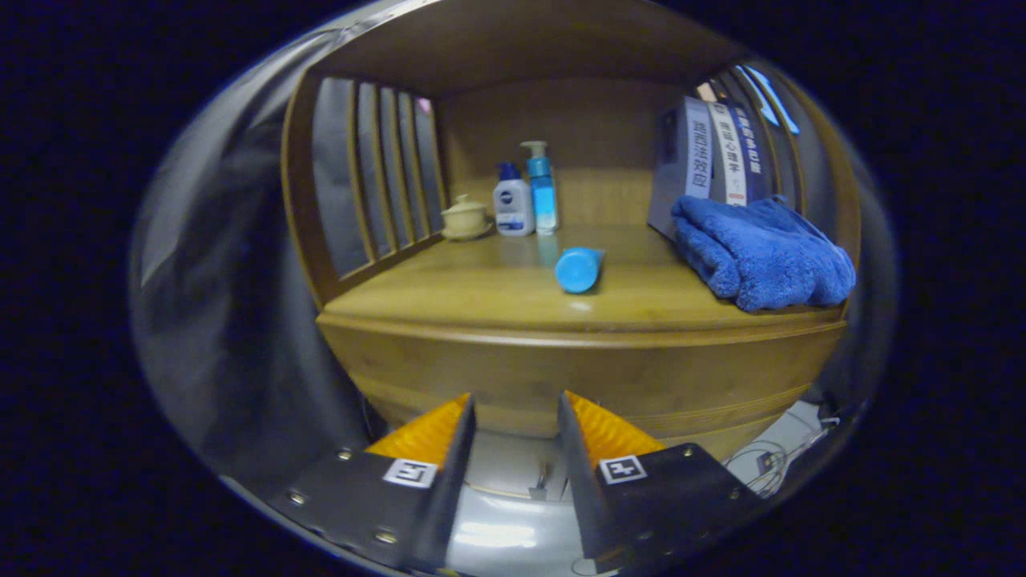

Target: Pull open the drawer, take out the items inside it, and place them on the countertop above the cabinet.

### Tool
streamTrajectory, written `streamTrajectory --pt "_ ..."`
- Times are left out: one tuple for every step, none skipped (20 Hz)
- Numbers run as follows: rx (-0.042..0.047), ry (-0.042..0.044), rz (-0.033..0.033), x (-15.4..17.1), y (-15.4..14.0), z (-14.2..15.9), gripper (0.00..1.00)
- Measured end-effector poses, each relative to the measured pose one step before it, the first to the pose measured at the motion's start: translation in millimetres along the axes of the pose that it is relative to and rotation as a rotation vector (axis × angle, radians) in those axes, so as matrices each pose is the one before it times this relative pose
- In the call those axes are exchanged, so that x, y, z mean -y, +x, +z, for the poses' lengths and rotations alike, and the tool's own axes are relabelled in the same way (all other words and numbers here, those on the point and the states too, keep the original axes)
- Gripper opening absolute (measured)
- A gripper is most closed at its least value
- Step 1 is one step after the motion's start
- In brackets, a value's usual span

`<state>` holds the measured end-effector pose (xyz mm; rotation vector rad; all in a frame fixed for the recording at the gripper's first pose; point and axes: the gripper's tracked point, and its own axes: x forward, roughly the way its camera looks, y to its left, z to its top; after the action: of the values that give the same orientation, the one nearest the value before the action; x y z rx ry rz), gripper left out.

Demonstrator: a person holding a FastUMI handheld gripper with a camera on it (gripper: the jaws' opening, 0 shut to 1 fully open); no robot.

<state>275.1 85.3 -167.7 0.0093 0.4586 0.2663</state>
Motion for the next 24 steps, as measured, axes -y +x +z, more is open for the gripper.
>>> streamTrajectory --pt "0.00975 -0.03466 0.00304 -2.74 -11.53 -1.88 0.48" --pt "0.01608 -0.01941 0.00976 -1.23 -14.08 0.71 0.42" --pt "0.02039 -0.01065 0.00627 -0.4 -14.0 3.09 0.42" --pt "0.02454 -0.01084 0.00654 0.77 -13.11 1.38 0.42" --pt "0.01966 -0.00977 0.02655 -3.74 -15.2 2.78 0.42" --pt "0.00604 -0.01521 0.02116 -4.44 -18.16 -0.23 0.42" --pt "-0.00135 -0.0192 0.01492 2.4 -15.73 -1.0 0.41" --pt "-0.00884 -0.01812 -0.00218 4.96 -15.07 -4.35 0.41" --pt "-0.006 -0.01538 -0.00503 8.05 -13.46 -3.15 0.41" --pt "-0.00163 -0.01558 -0.0191 11.1 -13.05 -4.23 0.41" --pt "0.00543 -0.01012 -0.00619 11.43 -10.47 -3.56 0.4" --pt "0.00279 -0.00011 -0.00734 10.21 -7.48 -3.69 0.41" --pt "-0.00293 0.00202 -0.01613 14.29 -6.47 -5.81 0.4" --pt "0.00549 -0.00305 -0.01013 14.41 -6.66 -6.15 0.4" --pt "0.00753 -0.00003 -0.00365 12.82 -2.74 -4.3 0.4" --pt "0.00736 0.0029 -0.00918 13.95 -2.02 -6.74 0.4" --pt "0.00127 0.00845 -0.0129 14.82 -1.39 -7.7 0.4" --pt "-0.0014 0.01408 -0.01044 13.49 -2.3 -9.21 0.41" --pt "-0.00467 0.01628 -0.012 13.12 -1.22 -7.73 0.4" --pt "-0.00597 0.01986 -0.01149 12.51 1.45 -7.76 0.4" --pt "-0.006 0.01843 -0.01205 11.52 -0.9 -7.72 0.4" --pt "-0.00441 0.0166 -0.01127 11.98 0.46 -7.61 0.4" --pt "0.00121 0.01012 -0.01121 8.68 2.06 -5.88 0.4" --pt "0.00798 0.00633 -0.01757 9.68 2.53 -5.31 0.4"
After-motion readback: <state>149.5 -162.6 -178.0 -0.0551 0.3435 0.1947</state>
